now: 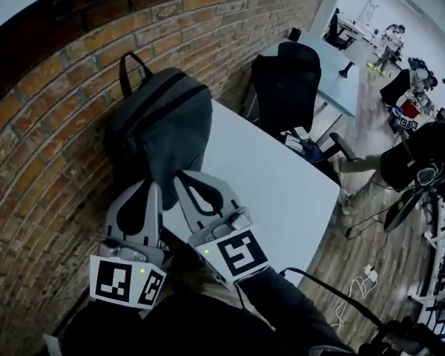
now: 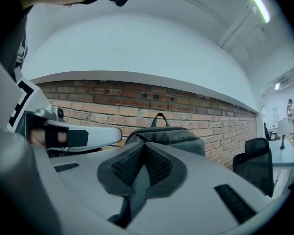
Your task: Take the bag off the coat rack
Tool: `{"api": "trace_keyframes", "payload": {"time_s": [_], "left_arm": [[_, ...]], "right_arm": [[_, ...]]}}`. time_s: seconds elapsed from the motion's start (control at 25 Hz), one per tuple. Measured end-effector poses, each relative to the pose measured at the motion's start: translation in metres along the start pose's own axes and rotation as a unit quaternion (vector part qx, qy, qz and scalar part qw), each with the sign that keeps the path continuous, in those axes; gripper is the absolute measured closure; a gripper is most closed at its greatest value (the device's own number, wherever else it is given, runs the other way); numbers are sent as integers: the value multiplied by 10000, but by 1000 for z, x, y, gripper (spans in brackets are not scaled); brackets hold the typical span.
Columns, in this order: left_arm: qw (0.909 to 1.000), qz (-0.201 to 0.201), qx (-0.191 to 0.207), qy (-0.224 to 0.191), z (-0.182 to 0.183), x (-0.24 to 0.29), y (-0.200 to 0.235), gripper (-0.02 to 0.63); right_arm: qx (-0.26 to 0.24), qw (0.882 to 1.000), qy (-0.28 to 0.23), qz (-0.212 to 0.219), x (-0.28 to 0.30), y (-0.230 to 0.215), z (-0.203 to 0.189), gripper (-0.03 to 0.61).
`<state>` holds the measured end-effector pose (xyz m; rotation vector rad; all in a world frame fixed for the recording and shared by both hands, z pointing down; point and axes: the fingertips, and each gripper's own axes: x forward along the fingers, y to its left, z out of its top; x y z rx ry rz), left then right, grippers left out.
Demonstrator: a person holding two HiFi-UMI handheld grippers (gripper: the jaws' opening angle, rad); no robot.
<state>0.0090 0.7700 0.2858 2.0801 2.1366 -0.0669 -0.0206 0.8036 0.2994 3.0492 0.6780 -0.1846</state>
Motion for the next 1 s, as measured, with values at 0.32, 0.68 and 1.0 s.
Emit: {"api": "trace_keyframes", "payload": {"time_s": [0.32, 0.68, 1.0], "left_arm": [[10000, -22, 65, 22, 2, -13, -5, 604], [9998, 47, 166, 33, 5, -27, -7, 604], [9998, 120, 133, 74, 0, -28, -3, 604]], "right_arm": [[-306, 9994, 99, 95, -7, 13, 2, 572], [-254, 9995, 2, 171, -10, 25, 5, 572], [-225, 9995, 4, 208, -7, 26, 2, 572]]}}
